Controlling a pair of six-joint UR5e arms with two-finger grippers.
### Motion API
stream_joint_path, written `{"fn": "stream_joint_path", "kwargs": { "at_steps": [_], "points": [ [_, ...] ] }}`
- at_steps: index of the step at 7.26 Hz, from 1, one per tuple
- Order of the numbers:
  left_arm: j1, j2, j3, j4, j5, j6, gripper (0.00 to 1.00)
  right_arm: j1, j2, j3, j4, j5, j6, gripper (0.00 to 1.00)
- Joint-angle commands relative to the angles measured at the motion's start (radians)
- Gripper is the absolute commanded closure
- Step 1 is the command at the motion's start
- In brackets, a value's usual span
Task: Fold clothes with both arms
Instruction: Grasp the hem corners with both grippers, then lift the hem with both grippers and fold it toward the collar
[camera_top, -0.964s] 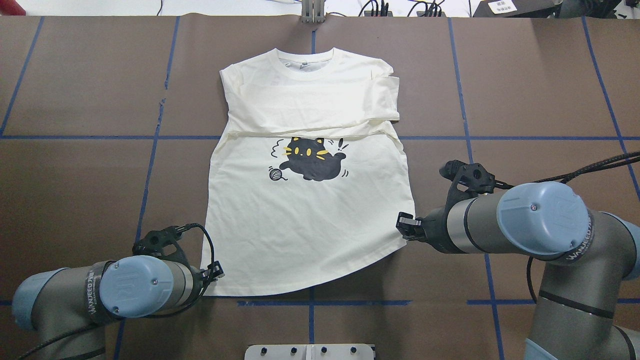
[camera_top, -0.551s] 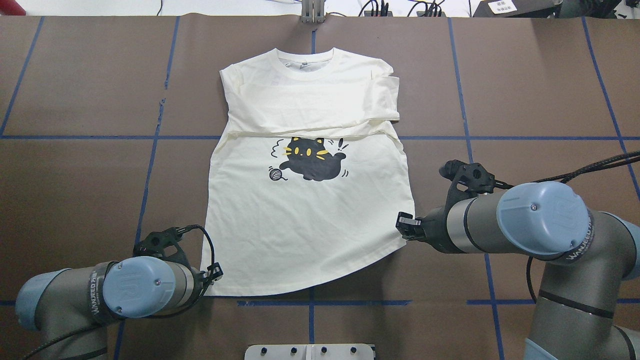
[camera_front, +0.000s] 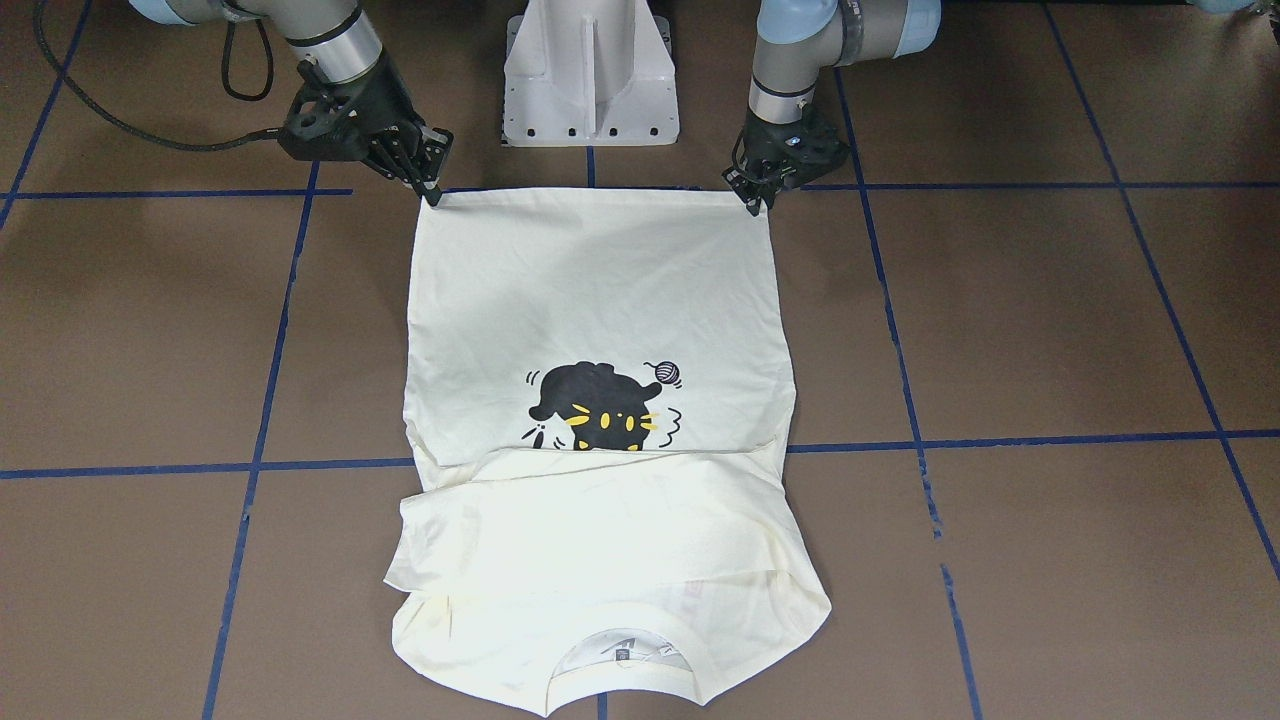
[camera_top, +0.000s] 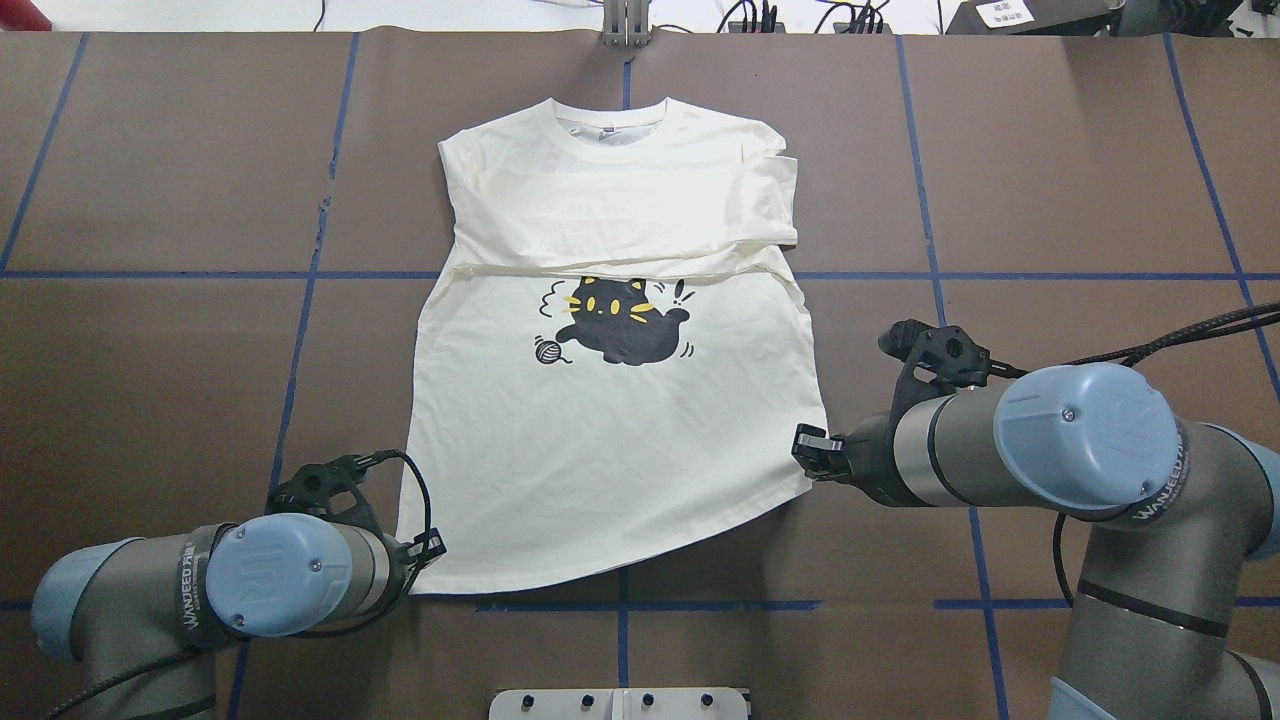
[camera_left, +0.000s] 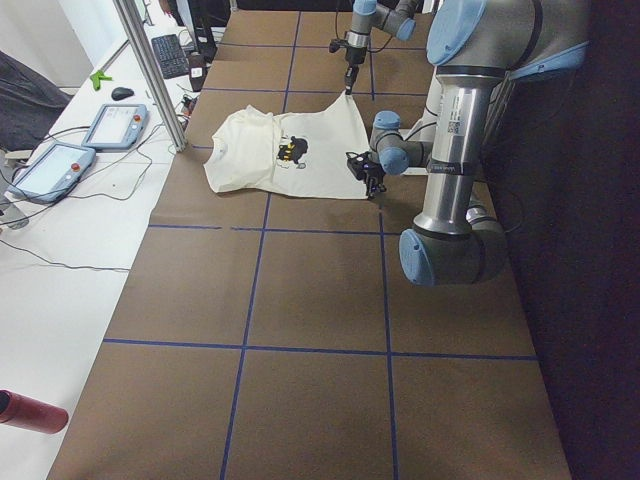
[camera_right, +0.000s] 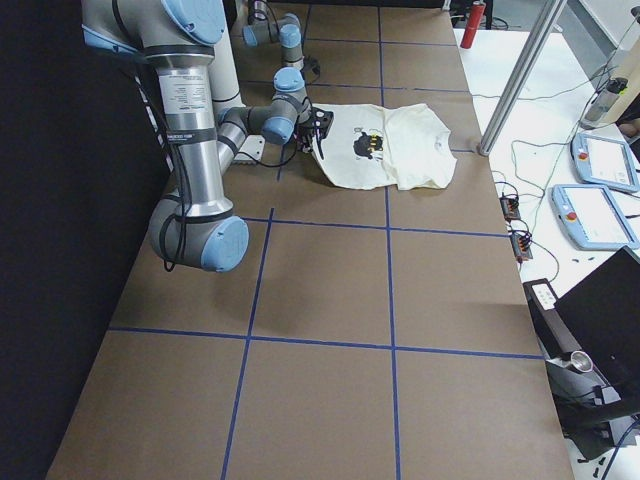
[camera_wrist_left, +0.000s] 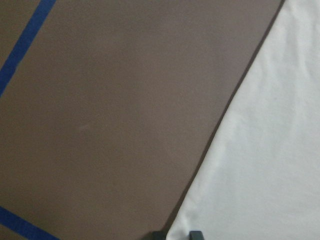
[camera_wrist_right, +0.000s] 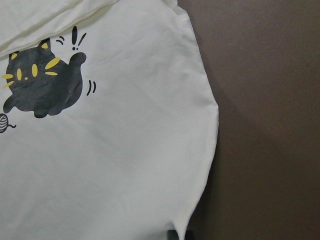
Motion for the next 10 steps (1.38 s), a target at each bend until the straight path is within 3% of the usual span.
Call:
{"fn": "stream_joint_path", "kwargs": {
  "at_steps": [1,3,6,8,10],
  "points": [
    [-0.001,0.0,-0.01,0.002,0.001,0.002,0.96,0.0,-0.004,-0.001,0.0,0.0,-0.001,1.0],
    [-0.009,0.001,-0.034,0.002,-0.001,0.003,1.0,0.003,-0.01,0.002,0.0,0.015,-0.001,1.0],
    [-0.009,0.014,-0.169,0.028,-0.004,0.032,1.0,0.015,-0.039,0.027,-0.006,0.073,-0.001,1.0],
    [-0.002,0.02,-0.23,0.041,-0.007,0.047,1.0,-0.009,-0.108,0.092,-0.006,0.132,0.001,1.0],
    [0.005,0.053,-0.371,0.144,-0.013,0.051,1.0,-0.047,-0.142,0.129,-0.006,0.19,0.001,1.0]
  ]
}}
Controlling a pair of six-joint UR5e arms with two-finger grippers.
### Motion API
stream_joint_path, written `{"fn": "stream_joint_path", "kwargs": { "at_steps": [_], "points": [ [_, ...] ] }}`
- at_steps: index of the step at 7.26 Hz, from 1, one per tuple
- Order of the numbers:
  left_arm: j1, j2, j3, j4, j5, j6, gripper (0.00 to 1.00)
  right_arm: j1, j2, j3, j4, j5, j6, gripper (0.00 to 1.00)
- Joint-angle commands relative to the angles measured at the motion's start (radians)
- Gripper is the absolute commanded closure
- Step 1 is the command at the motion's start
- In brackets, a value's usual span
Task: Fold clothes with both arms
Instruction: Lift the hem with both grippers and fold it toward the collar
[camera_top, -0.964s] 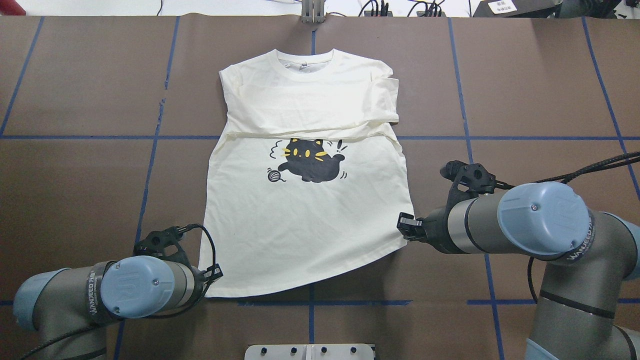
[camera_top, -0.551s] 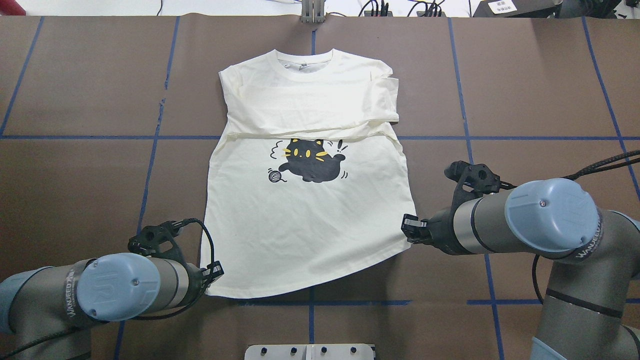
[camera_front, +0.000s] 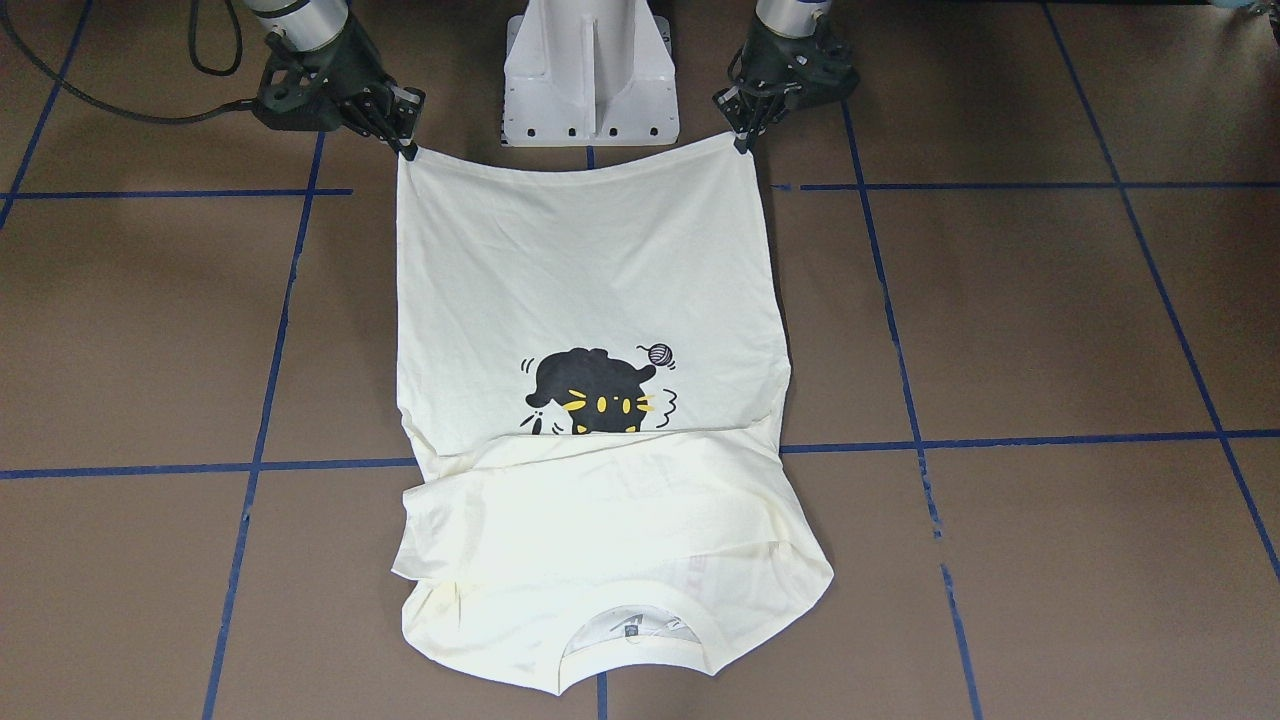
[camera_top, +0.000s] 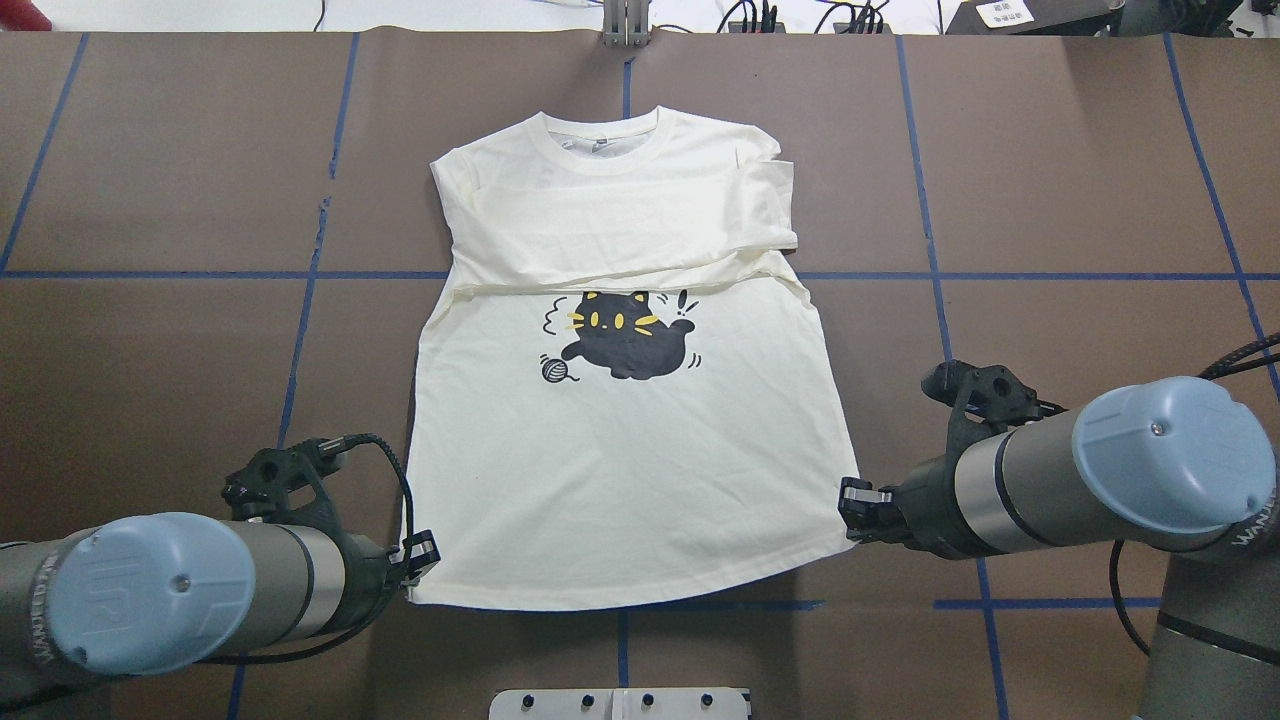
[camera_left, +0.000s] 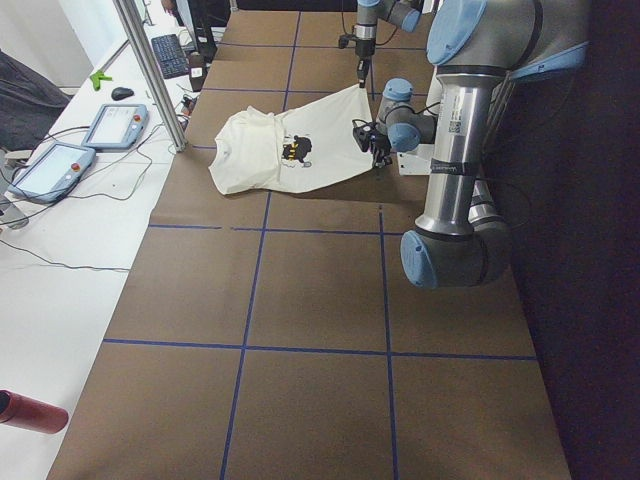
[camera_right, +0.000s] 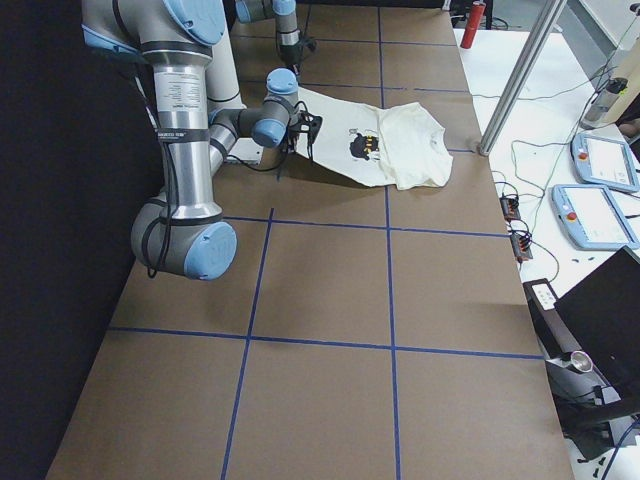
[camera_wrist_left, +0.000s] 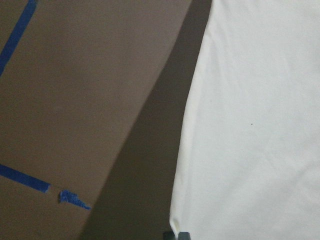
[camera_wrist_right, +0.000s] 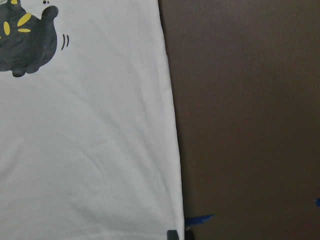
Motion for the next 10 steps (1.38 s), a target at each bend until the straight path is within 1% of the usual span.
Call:
{"fn": "stream_joint_path", "kwargs": {
  "at_steps": [1,3,4,5,6,7,8,9,10],
  "points": [
    [0.034,0.052,-0.129,0.067,-0.004,0.011,1.0,-0.046,-0.033,0.024,0.0,0.079,0.0,1.0],
    [0.108,0.087,-0.189,0.067,-0.01,0.011,1.0,-0.086,-0.079,0.09,0.0,0.101,0.008,1.0],
    [0.116,0.075,-0.196,0.065,-0.025,0.008,1.0,-0.091,-0.07,0.092,0.001,0.104,0.008,1.0],
    [0.107,0.071,-0.195,0.064,-0.036,0.018,1.0,-0.1,-0.033,0.073,0.003,0.09,0.009,1.0],
    [0.081,0.059,-0.195,0.064,-0.038,0.061,1.0,-0.056,0.007,0.054,0.003,0.089,-0.001,1.0],
    [0.062,0.057,-0.19,0.061,-0.036,0.096,1.0,-0.015,0.018,0.049,0.003,0.088,-0.039,1.0],
    [0.002,0.046,-0.181,0.062,-0.039,0.166,1.0,0.03,0.068,0.015,0.003,0.088,-0.103,1.0],
    [-0.051,0.04,-0.158,0.062,-0.079,0.255,1.0,0.082,0.076,-0.014,0.004,0.095,-0.144,1.0],
    [-0.127,0.039,-0.151,0.067,-0.111,0.27,1.0,0.135,0.077,-0.02,0.006,0.102,-0.199,1.0]
  ]
}}
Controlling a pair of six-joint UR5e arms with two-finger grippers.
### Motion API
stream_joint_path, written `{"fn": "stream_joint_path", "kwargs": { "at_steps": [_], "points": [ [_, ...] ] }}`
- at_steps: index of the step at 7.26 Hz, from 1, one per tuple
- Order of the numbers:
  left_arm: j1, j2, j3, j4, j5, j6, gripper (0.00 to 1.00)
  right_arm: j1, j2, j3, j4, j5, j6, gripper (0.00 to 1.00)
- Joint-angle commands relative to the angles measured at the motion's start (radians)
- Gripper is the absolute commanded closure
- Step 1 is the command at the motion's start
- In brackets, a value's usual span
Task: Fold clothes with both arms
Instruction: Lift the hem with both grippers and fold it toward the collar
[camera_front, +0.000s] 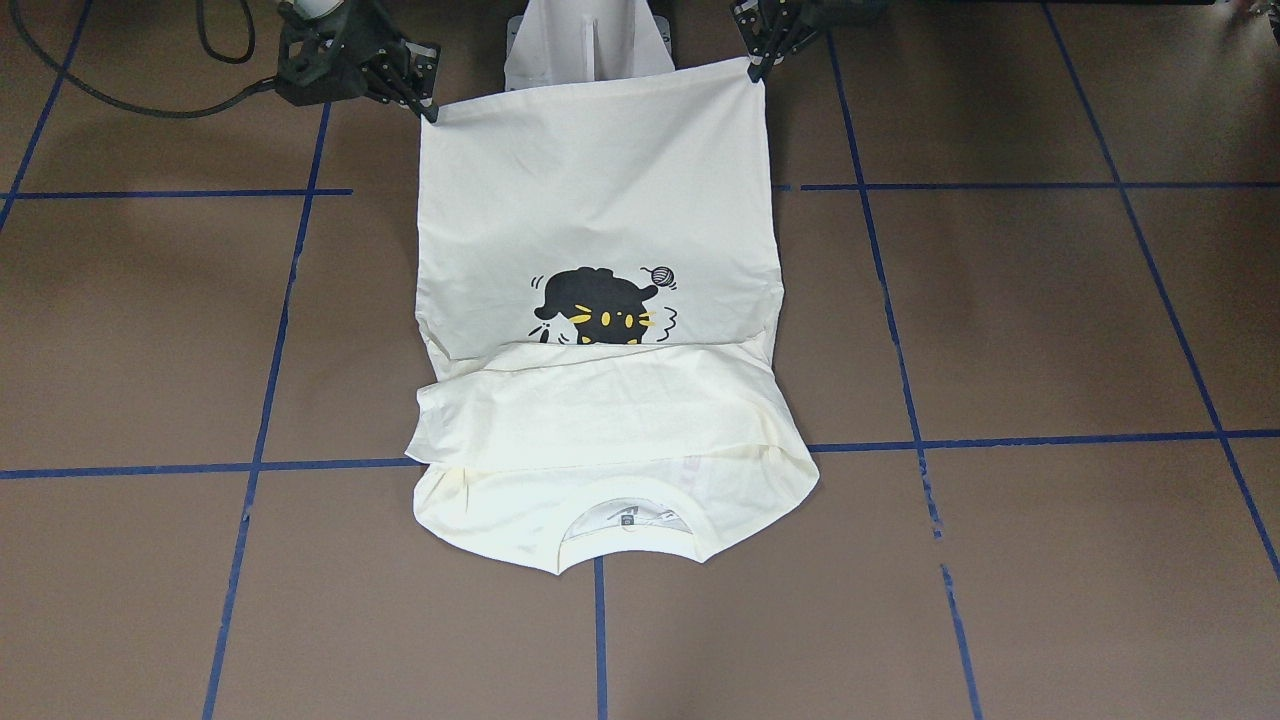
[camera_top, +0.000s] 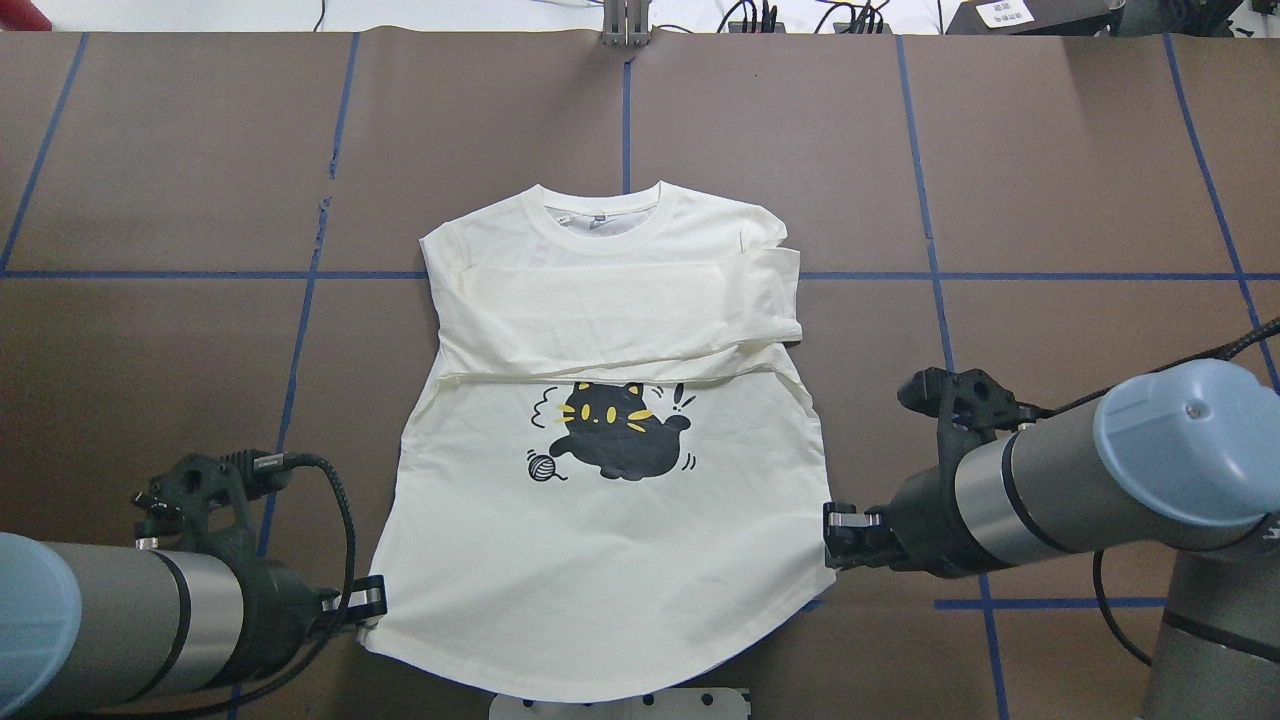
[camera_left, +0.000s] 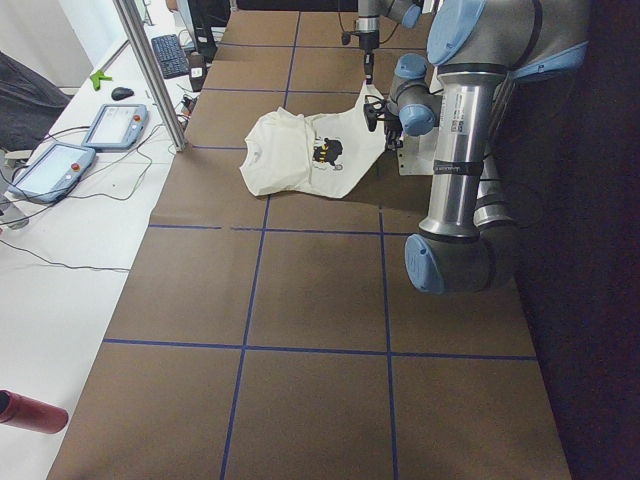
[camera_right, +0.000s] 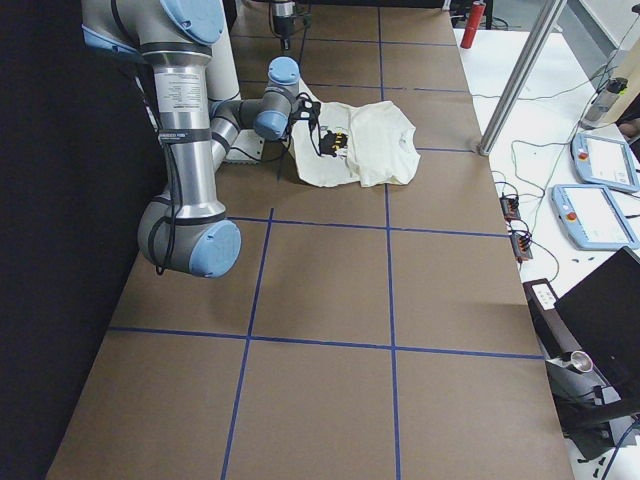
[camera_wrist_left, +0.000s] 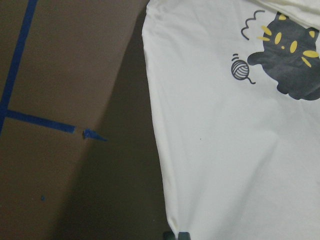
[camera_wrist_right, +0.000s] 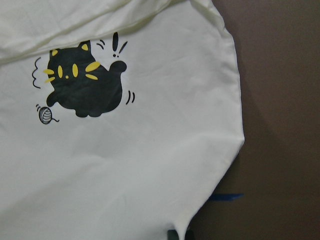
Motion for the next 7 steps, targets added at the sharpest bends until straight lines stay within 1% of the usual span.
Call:
{"fn": "stream_joint_path", "kwargs": {
  "at_steps": [1,2,3,4,5,6,7],
  "points": [
    [-0.123,-0.029,0.067,0.004,-0.055,0.09,1.0,0.086,0.012,-0.052,0.003,-0.001,-0.077,1.0],
    [-0.139,-0.052,0.123,0.002,-0.056,0.099,1.0,0.133,0.051,-0.119,0.029,-0.003,-0.12,1.0],
    [-0.181,-0.102,0.173,0.008,-0.056,0.101,1.0,0.164,0.069,-0.161,0.037,-0.004,-0.128,1.0],
    [-0.232,-0.129,0.218,0.008,-0.057,0.137,1.0,0.187,0.104,-0.19,0.037,-0.003,-0.128,1.0],
    [-0.292,-0.138,0.229,0.013,-0.062,0.195,1.0,0.195,0.134,-0.211,0.037,-0.009,-0.12,1.0],
    [-0.329,-0.158,0.24,0.049,-0.08,0.217,1.0,0.225,0.141,-0.228,0.037,-0.014,-0.125,1.0],
    [-0.362,-0.202,0.282,0.051,-0.08,0.219,1.0,0.259,0.17,-0.257,0.037,-0.014,-0.127,1.0]
  ]
}}
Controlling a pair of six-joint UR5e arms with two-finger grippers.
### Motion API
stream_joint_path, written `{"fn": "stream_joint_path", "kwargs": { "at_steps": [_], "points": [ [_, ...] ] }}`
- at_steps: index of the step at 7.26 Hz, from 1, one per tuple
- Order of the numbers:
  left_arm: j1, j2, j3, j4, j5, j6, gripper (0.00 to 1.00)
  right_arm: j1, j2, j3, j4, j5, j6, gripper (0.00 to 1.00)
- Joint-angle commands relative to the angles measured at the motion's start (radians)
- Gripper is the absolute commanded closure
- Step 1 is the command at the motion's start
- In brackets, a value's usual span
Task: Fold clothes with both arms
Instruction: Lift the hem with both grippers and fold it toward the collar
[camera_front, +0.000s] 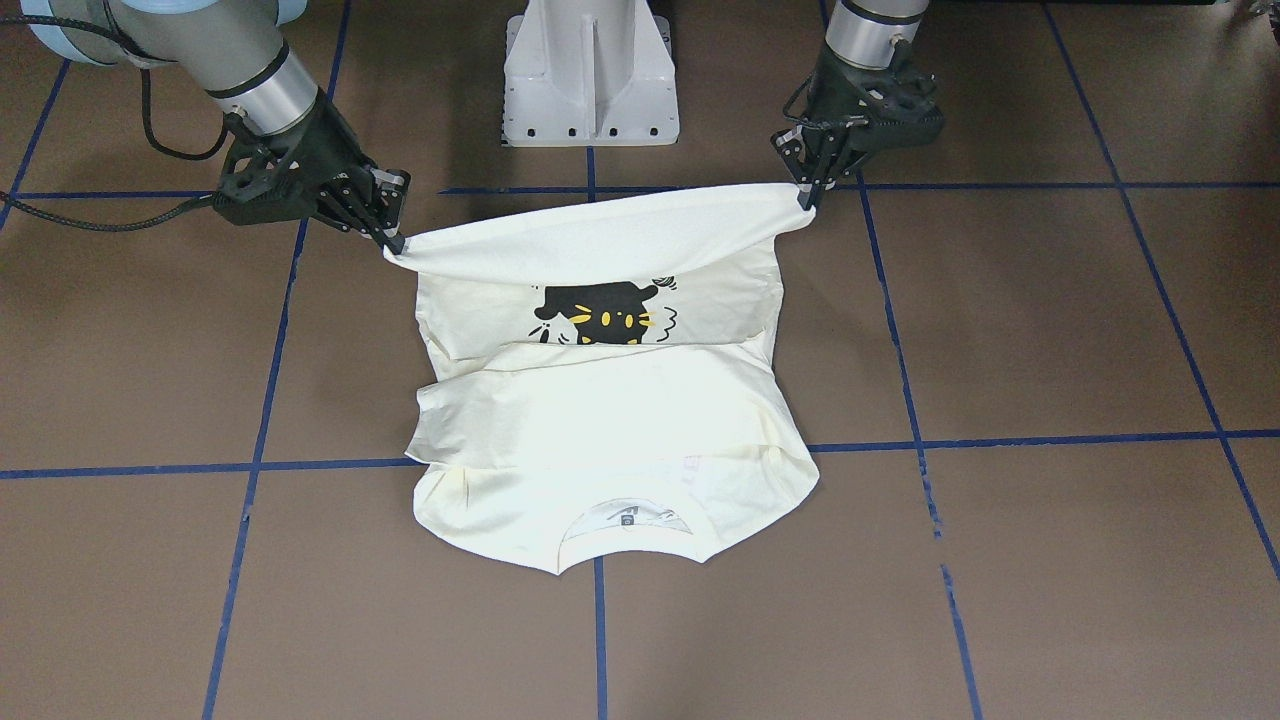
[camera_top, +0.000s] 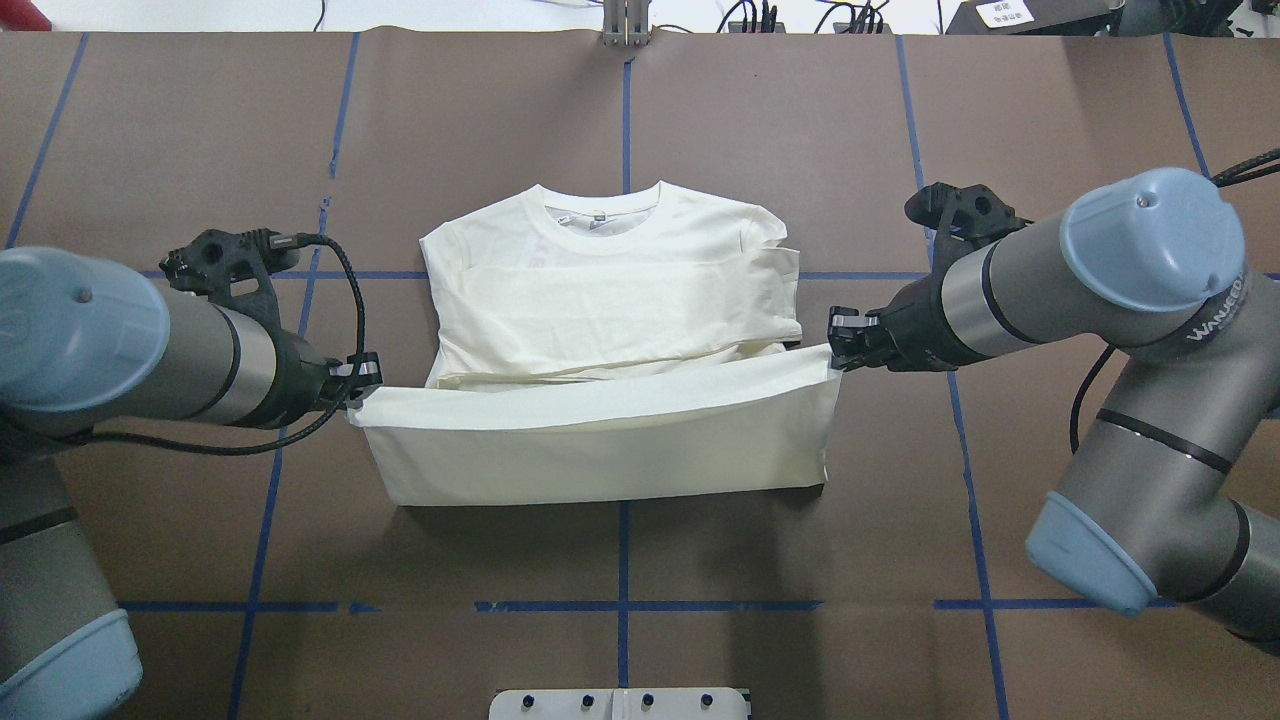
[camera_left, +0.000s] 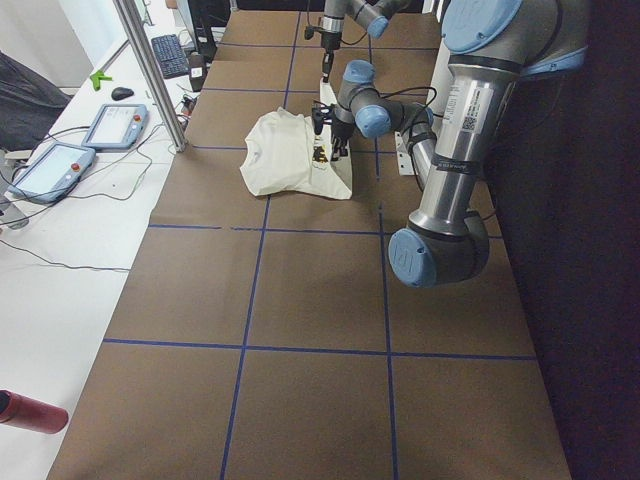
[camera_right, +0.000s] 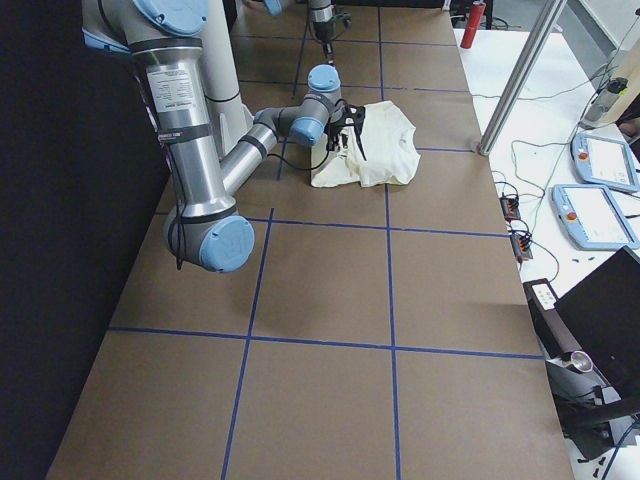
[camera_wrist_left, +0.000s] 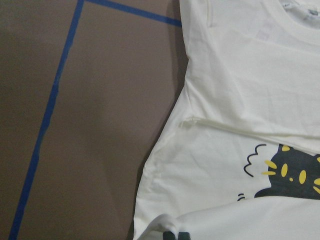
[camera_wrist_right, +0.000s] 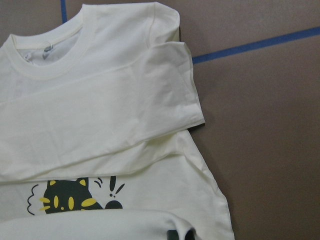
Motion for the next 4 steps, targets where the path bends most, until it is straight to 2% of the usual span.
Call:
{"fn": "stream_joint_path", "kwargs": {
  "at_steps": [1,3,4],
  "points": [
    [-0.072,-0.087,0.099,0.011,-0.005,0.02,1.0,0.067,0.064,-0.082,0.0,-0.002,-0.005,1.0],
    [-0.126,-0.153,0.228,0.002,-0.002,0.052,1.0,0.101,0.181,-0.254,0.0,-0.005,-0.005,1.0],
    [-0.156,-0.172,0.262,0.001,-0.002,0.077,1.0,0.112,0.224,-0.326,0.0,-0.014,-0.007,1.0]
  ]
}}
